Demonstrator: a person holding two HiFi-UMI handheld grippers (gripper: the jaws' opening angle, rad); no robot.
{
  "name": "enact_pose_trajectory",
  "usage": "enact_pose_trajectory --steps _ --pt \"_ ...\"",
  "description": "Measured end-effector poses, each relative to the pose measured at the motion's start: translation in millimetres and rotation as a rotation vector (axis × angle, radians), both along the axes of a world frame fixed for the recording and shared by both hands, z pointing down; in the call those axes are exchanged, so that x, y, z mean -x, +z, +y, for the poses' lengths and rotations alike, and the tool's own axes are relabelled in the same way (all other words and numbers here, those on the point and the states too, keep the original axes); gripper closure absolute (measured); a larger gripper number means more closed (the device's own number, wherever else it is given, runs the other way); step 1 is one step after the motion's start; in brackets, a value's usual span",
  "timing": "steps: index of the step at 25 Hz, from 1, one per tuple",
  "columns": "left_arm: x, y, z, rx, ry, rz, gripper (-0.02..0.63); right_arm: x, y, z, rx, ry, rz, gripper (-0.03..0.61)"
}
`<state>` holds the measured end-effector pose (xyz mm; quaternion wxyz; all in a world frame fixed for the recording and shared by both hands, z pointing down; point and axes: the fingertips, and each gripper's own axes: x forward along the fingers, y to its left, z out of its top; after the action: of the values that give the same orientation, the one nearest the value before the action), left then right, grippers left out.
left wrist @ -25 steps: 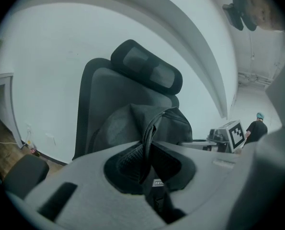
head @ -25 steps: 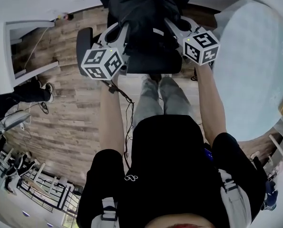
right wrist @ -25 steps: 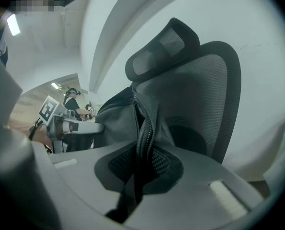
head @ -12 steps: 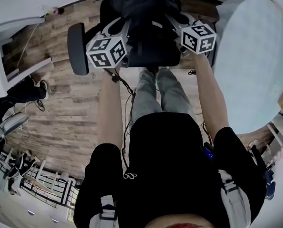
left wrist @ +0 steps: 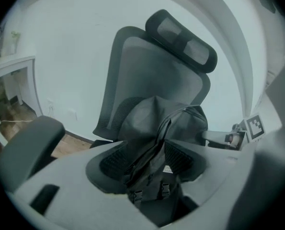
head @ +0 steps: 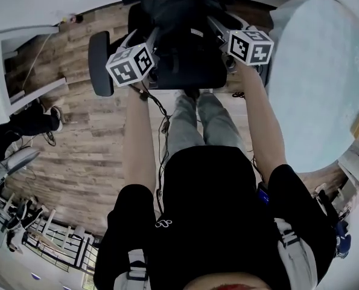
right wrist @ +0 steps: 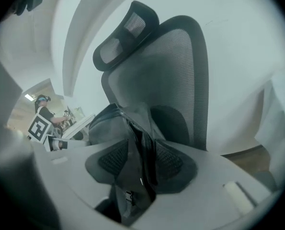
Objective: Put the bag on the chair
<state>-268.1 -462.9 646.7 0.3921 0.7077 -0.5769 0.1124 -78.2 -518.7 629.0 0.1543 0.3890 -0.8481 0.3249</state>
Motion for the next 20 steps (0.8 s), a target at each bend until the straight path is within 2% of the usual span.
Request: enact_pose_trajectory --steps 3,5,10,15,20 --pt "5.6 -23.9 16.9 -0.061 -0.043 0.017 0.381 -18.4 -26.9 7.9 -0.052 0.062 -0.039 0.397" --pt "6.8 -47.4 23.9 -0.125 -0.065 -0.008 0.446 -25.8 -49.8 14.2 -0.115 0.085 -0.054 0.438" --pt "3.0 -125.9 32.4 -0.326 -0.118 -0.090 0.604 -31.2 -110.0 35.1 -0.294 0.059 -0.061 0.556" --pt "-9.2 -204.2 49.2 -0.482 -0.109 -0.185 0.614 -34.3 -171.9 59.6 -0.410 0.048 -0.082 0.569" --pt "-13.5 -252.1 78.1 -0.582 -0.190 -0.164 0.614 -34.4 -223.2 73.2 -0.452 0.061 -0.143 0.569"
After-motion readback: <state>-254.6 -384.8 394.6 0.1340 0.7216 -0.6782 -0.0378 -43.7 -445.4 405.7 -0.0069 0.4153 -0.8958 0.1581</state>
